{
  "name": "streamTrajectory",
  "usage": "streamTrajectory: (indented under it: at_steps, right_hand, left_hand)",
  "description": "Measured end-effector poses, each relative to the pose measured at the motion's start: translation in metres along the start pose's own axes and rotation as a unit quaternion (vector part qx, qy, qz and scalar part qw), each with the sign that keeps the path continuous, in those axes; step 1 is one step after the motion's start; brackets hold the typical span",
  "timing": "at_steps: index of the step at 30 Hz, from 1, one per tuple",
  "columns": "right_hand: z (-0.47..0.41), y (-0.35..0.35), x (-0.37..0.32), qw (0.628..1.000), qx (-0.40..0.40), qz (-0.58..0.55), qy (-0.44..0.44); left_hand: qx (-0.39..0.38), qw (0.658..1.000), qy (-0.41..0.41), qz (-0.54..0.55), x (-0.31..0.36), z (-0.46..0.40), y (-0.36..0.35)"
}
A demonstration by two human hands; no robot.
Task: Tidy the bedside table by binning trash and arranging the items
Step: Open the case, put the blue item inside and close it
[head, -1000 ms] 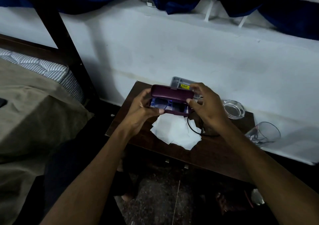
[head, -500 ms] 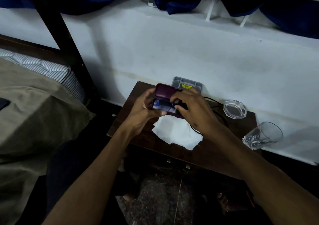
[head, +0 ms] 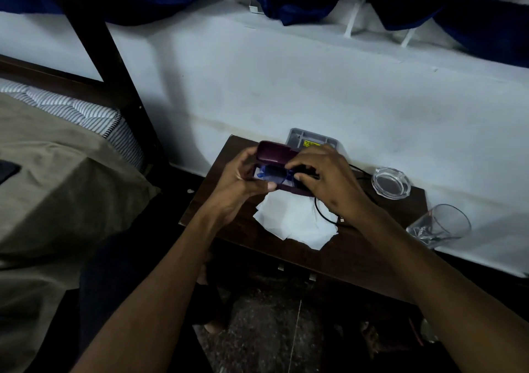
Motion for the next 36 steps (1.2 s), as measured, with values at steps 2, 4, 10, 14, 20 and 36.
streamTrajectory:
  at_steps: [2,4,10,14,20,36]
  right_hand:
    - [0.000,0.019,0.004,0.997,0.074,0.001,-0.020]
    - [0.000,0.033,0.010,0.992,0.115,0.015,-0.043]
    - [0.004,0.003,0.007,0.999,-0.031,-0.001,-0.040]
    - [0.006,-0.011,-0.006,0.998,-0.039,0.042,-0.003]
    - [0.007,-0.010,-0.009,0.999,-0.014,0.042,-0.003]
    - [0.004,-0.057,-0.001,0.990,-0.043,0.132,0.001]
  left_hand:
    - [0.009,1.000,0.003,0.021,-0.001,0.000,0.005]
    - [0.013,0.999,0.010,0.045,-0.003,-0.002,0.008]
    - [0.038,0.995,0.018,0.088,-0.006,-0.006,0.011]
    - [0.038,0.995,0.015,0.086,-0.003,-0.005,0.008]
    - [0.044,0.995,0.008,0.084,-0.006,-0.005,0.010]
    - [0.115,0.764,-0.177,-0.610,0.014,-0.009,0.000]
Point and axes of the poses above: each hand's wrist, its own z-axis away from the middle knuckle, its own y-axis out of the back of the hand, x = y × z, the point moved 8 cm from there along -z, towards the middle knuckle, and after that the axes turned 7 degrees about y, right-handed, at the moved point
